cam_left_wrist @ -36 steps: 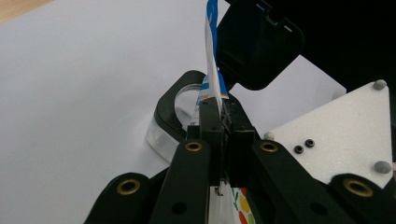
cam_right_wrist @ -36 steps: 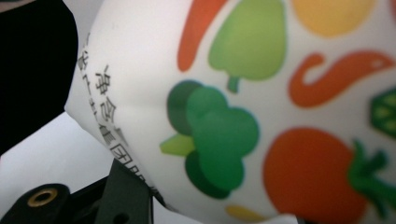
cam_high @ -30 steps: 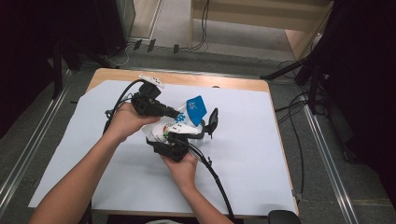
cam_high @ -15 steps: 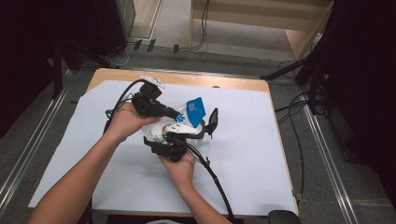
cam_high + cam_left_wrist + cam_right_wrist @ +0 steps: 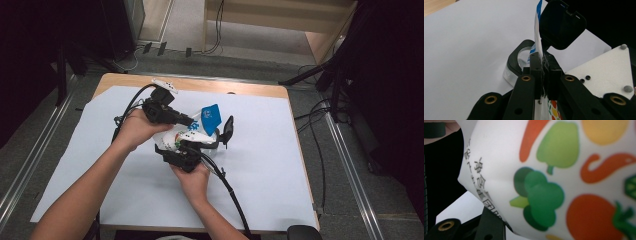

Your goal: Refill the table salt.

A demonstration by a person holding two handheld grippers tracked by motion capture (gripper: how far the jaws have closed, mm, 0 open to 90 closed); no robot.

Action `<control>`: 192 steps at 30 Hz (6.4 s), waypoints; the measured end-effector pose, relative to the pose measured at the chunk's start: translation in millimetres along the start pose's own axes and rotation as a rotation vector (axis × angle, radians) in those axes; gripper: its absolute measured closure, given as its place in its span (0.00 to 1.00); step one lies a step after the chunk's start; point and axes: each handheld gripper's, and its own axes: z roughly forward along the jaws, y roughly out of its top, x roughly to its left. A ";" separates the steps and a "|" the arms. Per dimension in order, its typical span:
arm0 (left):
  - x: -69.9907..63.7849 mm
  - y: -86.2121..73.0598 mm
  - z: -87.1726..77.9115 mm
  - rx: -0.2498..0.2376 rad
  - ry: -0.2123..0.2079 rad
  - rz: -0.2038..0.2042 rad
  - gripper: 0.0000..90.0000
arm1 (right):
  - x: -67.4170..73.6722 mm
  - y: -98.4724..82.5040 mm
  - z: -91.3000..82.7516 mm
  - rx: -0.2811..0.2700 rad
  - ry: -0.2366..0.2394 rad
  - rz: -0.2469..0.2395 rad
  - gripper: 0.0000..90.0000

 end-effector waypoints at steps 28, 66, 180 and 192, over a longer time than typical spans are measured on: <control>-3.4 1.2 -3.1 -0.007 0.025 0.011 1.00 | 0.2 0.9 -1.7 0.008 -0.001 -0.030 0.62; -5.2 2.9 -1.4 -0.007 0.012 0.009 0.94 | -2.2 2.5 -3.5 -0.032 0.051 0.074 0.66; -12.0 13.4 -9.9 -0.042 0.031 0.009 0.98 | 6.4 15.5 -6.4 -0.039 0.065 0.094 0.65; -7.9 14.2 -9.4 -0.038 0.046 -0.001 0.98 | 2.7 17.0 -2.0 -0.035 0.084 0.101 0.66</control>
